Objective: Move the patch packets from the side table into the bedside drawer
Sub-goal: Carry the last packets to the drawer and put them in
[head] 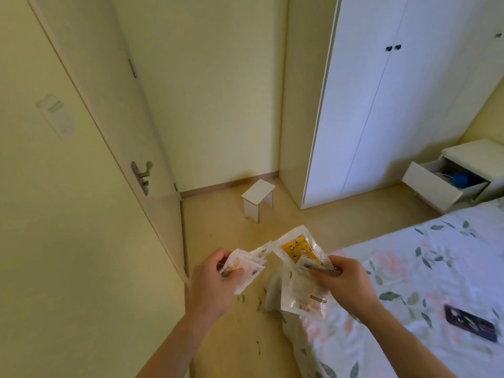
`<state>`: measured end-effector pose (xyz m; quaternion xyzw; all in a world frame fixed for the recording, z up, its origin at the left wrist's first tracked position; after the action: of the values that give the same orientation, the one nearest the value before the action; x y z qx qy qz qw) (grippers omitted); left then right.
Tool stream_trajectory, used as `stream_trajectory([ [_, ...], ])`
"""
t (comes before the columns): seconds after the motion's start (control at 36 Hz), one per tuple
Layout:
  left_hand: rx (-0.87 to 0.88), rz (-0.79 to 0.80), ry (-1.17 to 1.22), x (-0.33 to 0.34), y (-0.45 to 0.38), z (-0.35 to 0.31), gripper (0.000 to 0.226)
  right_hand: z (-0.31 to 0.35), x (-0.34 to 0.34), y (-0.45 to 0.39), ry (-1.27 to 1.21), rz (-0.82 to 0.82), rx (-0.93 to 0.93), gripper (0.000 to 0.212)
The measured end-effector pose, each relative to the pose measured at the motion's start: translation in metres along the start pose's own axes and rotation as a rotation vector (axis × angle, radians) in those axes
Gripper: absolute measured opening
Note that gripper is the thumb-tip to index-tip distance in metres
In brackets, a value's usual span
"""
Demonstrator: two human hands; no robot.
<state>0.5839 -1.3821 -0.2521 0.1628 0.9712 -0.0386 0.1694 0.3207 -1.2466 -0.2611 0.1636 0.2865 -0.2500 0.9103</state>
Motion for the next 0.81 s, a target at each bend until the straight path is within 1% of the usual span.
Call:
stream_trajectory([
  [0.06,0.019,0.037,0.028,0.003,-0.039,-0.003,0.017,0.010,0.003,-0.021,-0.015,-0.020,0.017,0.010],
  [0.22,0.066,0.155,0.001,0.023,-0.141,-0.021,0.020,0.022,-0.004,-0.087,-0.024,-0.106,0.091,0.005],
  [0.33,0.099,0.220,-0.008,0.041,-0.213,-0.026,0.019,0.017,-0.010,-0.147,-0.025,-0.141,0.135,0.009],
  [0.44,0.112,0.234,-0.006,0.055,-0.284,-0.026,0.020,0.012,-0.005,-0.219,-0.025,-0.158,0.172,0.007],
  [0.53,0.088,0.236,-0.013,0.061,-0.334,-0.024,0.021,0.017,0.002,-0.273,-0.008,-0.105,0.190,0.008],
  [0.61,0.088,0.239,-0.011,0.066,-0.383,-0.028,0.019,0.038,0.001,-0.327,-0.087,-0.102,0.164,0.009],
  [0.69,0.101,0.222,0.005,0.071,-0.431,-0.037,0.017,0.057,-0.002,-0.381,-0.086,-0.093,0.153,0.009],
  [0.81,0.088,0.222,0.058,0.082,-0.486,-0.048,0.020,0.075,-0.011,-0.441,-0.080,-0.097,0.136,0.011],
])
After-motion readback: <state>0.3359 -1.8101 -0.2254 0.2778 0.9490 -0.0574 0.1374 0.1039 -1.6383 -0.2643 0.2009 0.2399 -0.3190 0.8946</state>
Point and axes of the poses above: each hand's wrist, its own y-axis away from the middle knuckle, its own x-axis out of the palm, z = x × y, the point moved 9 cm from there along -y, towards the middle knuckle, and after that the axes turned 11 degrees about y, right-handed, at the moved point
